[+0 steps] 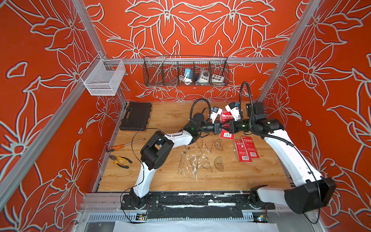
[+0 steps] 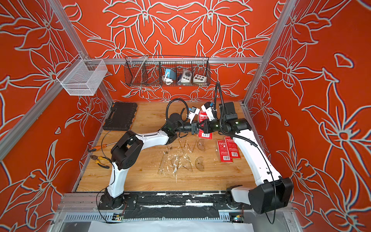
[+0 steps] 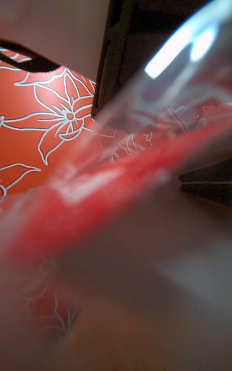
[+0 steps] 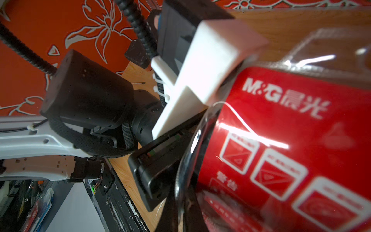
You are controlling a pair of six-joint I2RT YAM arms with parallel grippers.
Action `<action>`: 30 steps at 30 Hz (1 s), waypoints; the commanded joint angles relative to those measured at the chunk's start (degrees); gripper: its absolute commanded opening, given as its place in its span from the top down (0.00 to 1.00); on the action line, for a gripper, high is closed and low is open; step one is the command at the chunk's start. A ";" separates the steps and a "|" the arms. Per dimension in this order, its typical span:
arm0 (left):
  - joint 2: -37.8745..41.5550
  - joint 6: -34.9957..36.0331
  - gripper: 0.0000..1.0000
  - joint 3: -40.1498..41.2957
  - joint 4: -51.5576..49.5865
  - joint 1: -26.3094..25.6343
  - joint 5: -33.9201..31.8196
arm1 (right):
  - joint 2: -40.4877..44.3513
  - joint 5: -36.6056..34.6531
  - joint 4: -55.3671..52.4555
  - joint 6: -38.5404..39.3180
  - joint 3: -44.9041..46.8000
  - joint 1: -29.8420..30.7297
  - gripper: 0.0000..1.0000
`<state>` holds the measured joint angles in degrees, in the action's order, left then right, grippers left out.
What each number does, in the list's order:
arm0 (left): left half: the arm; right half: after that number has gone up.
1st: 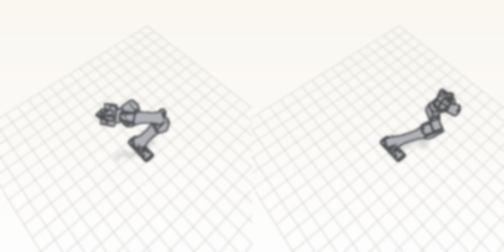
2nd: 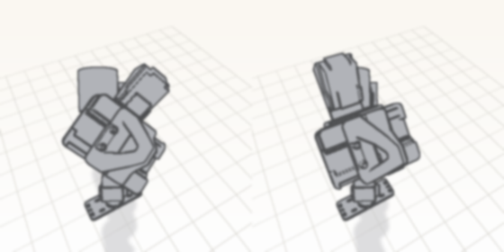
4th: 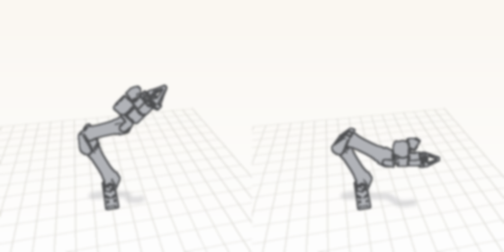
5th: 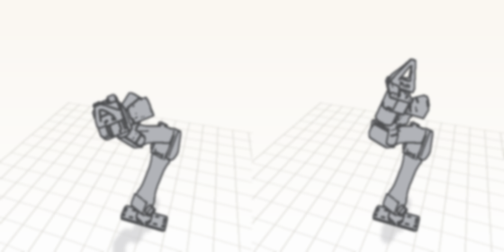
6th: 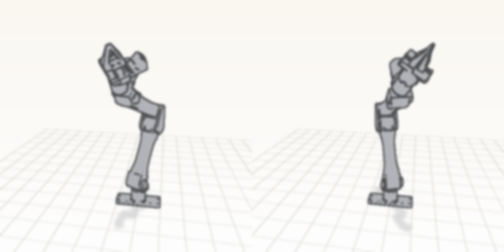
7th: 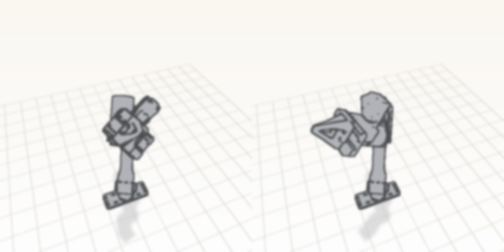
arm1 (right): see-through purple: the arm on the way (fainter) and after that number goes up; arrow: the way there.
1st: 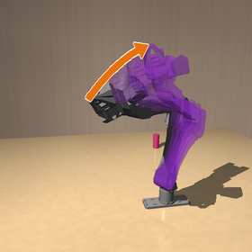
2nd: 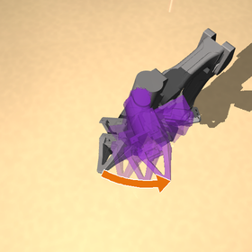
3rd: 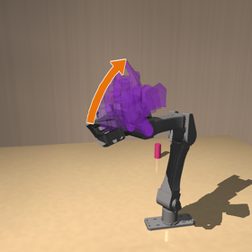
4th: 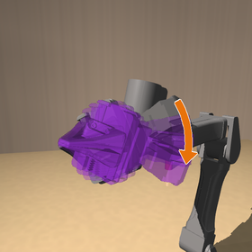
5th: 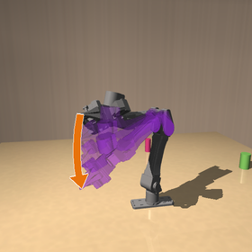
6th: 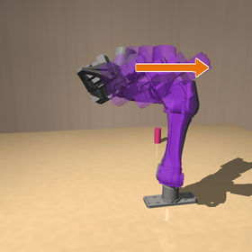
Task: Open the ruler set and take out the ruler
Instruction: Take out the ruler from the ruler set bag, then place the ruler set bag in the ruler set bag.
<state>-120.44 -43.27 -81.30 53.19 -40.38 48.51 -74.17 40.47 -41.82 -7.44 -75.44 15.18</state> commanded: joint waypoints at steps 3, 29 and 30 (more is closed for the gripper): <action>2.54 -0.81 1.00 2.53 7.03 -1.11 2.00 | 0.66 -7.87 -1.56 1.41 0.48 1.08 1.00; 10.29 -0.46 1.00 8.89 -2.44 5.95 -12.94 | 2.93 -21.32 2.46 1.02 7.99 1.17 1.00; 9.52 -1.28 1.00 6.93 -3.27 6.90 -11.71 | 2.49 -21.82 1.75 1.45 7.87 1.17 1.00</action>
<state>-110.69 -41.45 -69.58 48.36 -36.07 36.34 -70.96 18.61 -37.95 -8.82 -68.05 16.62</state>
